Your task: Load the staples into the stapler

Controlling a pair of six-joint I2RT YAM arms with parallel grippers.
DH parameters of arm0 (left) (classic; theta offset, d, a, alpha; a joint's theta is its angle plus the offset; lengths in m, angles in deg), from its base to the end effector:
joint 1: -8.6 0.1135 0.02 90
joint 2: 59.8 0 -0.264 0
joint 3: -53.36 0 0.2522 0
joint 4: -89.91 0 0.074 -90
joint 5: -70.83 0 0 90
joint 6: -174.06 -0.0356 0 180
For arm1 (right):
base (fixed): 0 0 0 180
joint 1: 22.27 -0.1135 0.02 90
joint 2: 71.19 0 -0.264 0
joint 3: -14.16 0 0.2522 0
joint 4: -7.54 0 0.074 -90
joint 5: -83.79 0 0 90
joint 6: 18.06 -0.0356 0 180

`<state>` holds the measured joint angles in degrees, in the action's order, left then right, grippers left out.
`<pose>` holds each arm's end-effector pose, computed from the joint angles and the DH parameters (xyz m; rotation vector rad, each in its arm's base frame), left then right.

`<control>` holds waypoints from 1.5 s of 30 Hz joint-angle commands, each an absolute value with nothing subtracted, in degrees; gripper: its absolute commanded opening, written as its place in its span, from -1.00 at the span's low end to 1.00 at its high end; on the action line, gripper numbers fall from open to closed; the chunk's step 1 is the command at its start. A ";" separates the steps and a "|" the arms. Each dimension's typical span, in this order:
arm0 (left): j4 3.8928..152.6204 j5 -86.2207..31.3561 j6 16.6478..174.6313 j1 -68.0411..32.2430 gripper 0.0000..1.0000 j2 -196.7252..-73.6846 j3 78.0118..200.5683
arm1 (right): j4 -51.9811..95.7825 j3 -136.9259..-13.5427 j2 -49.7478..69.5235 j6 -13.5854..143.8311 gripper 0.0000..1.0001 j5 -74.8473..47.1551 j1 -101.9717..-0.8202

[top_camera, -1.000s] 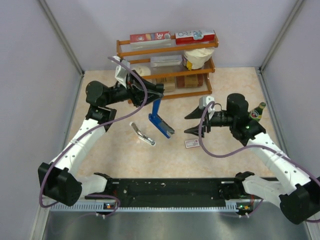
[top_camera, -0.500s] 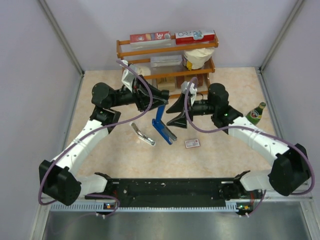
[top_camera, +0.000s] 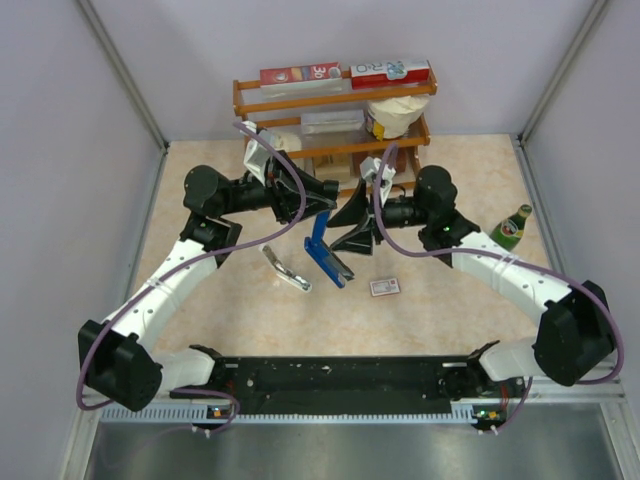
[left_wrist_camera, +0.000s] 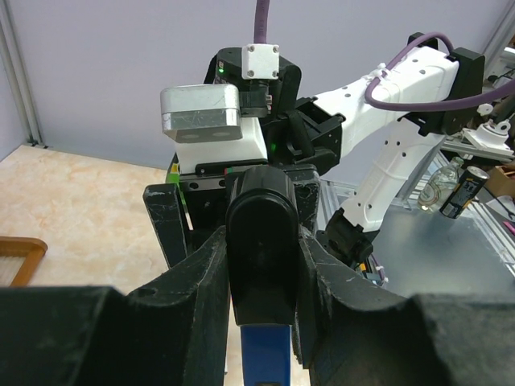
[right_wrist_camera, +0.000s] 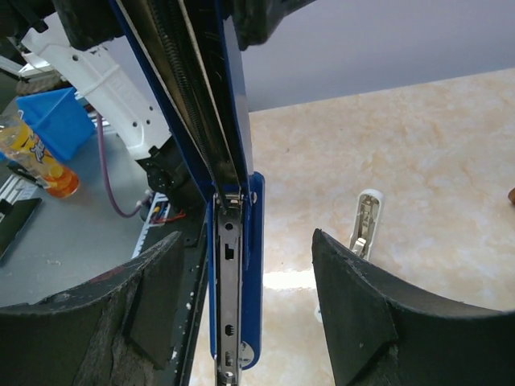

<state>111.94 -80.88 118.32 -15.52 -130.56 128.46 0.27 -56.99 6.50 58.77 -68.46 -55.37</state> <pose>0.2299 -0.1373 0.4222 0.9511 1.1808 -1.4281 0.2382 0.1929 0.3439 -1.1703 1.3268 1.4386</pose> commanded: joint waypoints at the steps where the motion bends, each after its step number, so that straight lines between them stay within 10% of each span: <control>1: 115.53 -79.64 117.99 -15.83 -1.00 -129.85 128.82 | -0.50 -56.73 4.83 60.42 0.28 -68.70 -57.51; 32: 114.91 -79.29 116.67 -15.92 -1.00 -130.55 128.29 | 4.69 -57.78 7.91 66.22 -0.19 -64.39 -61.12; 45: 114.74 -79.20 116.49 -15.92 -1.00 -130.29 128.47 | 4.70 -56.82 7.56 66.40 -0.79 -64.39 -61.47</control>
